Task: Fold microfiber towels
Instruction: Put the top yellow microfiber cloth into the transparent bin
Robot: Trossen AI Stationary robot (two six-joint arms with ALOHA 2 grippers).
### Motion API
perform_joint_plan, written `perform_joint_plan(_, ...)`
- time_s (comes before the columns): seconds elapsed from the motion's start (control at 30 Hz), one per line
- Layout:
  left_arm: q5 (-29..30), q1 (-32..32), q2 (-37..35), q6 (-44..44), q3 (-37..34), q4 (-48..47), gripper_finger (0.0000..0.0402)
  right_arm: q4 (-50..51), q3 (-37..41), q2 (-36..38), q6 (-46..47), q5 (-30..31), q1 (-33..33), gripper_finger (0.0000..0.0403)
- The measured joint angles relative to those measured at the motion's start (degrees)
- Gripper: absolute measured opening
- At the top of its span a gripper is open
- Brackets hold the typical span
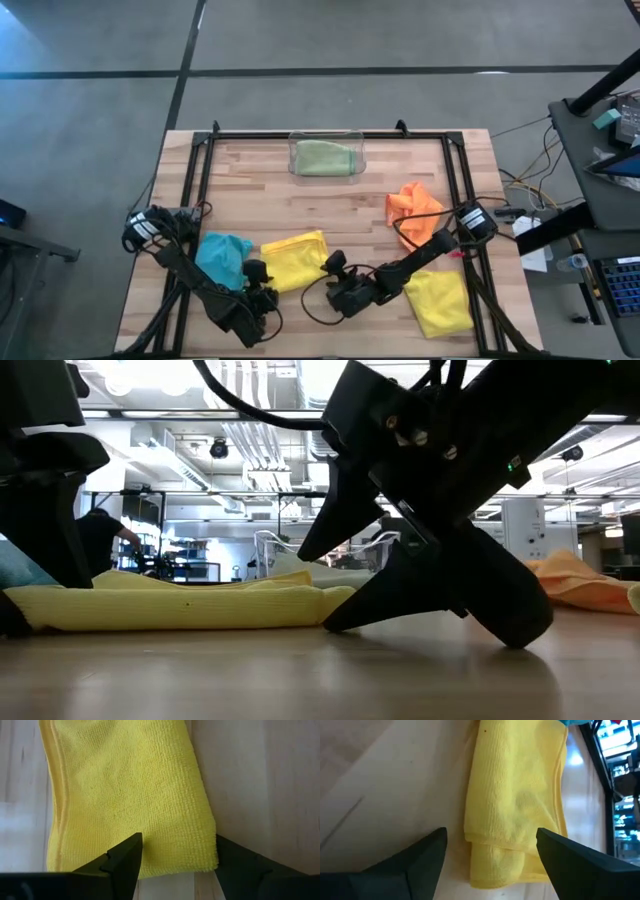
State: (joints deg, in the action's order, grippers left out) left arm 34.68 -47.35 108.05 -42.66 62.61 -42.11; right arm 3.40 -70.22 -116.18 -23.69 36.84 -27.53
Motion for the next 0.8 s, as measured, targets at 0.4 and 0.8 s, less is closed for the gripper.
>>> perform_joint_plan(0.4, -0.1, 0.04, 0.0, 0.03, 0.0, 0.09, 0.0214, 0.9, 0.45, -0.14, -1.26, -2.04, 3.98, 0.0265)
perform_joint_plan(0.8, -0.71, 0.04, 0.03, -0.03, -0.34, 0.6, 0.0164, 1.68, 0.79, -4.62, 0.32, -4.35, 5.18, 0.0132)
